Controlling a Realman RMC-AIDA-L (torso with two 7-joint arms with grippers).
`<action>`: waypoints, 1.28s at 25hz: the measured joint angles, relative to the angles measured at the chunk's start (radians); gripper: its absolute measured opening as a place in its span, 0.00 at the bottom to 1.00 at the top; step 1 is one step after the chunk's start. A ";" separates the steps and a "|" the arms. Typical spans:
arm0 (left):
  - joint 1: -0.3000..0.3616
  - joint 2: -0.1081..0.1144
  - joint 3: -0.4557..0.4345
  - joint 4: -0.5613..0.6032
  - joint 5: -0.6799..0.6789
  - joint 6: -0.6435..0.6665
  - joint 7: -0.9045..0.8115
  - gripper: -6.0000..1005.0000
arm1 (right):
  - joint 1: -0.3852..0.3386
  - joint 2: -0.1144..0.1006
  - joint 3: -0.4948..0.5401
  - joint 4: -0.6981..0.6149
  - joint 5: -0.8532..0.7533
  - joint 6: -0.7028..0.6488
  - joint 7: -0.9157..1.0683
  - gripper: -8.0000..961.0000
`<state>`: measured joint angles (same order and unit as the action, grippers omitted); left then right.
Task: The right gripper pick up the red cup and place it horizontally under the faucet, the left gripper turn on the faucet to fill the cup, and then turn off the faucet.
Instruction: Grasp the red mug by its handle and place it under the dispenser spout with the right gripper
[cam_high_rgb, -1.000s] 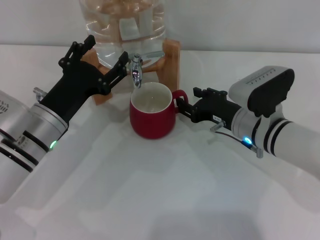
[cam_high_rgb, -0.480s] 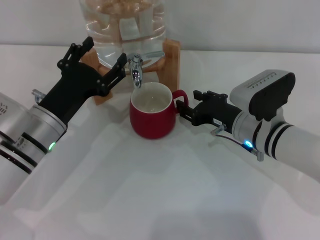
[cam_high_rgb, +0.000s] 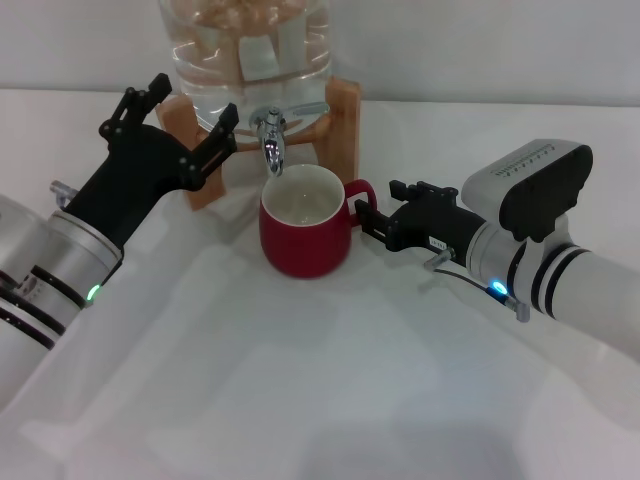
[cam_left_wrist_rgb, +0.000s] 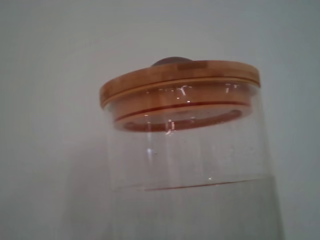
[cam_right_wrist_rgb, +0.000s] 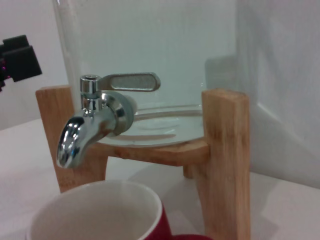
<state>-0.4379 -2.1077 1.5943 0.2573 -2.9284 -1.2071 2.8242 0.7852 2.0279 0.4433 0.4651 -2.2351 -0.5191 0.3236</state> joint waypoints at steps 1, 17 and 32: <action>0.002 0.000 -0.004 0.000 0.000 0.000 0.000 0.87 | 0.000 0.000 0.000 -0.002 0.000 0.000 0.000 0.57; 0.032 0.000 -0.039 -0.003 0.000 0.001 0.001 0.87 | -0.021 0.000 0.000 -0.011 0.000 -0.015 0.000 0.57; 0.047 0.003 -0.064 -0.005 0.000 0.002 0.001 0.87 | -0.065 -0.007 0.000 -0.014 -0.001 -0.063 0.000 0.57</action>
<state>-0.3911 -2.1046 1.5307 0.2527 -2.9283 -1.2056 2.8257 0.7206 2.0209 0.4437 0.4508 -2.2357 -0.5825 0.3236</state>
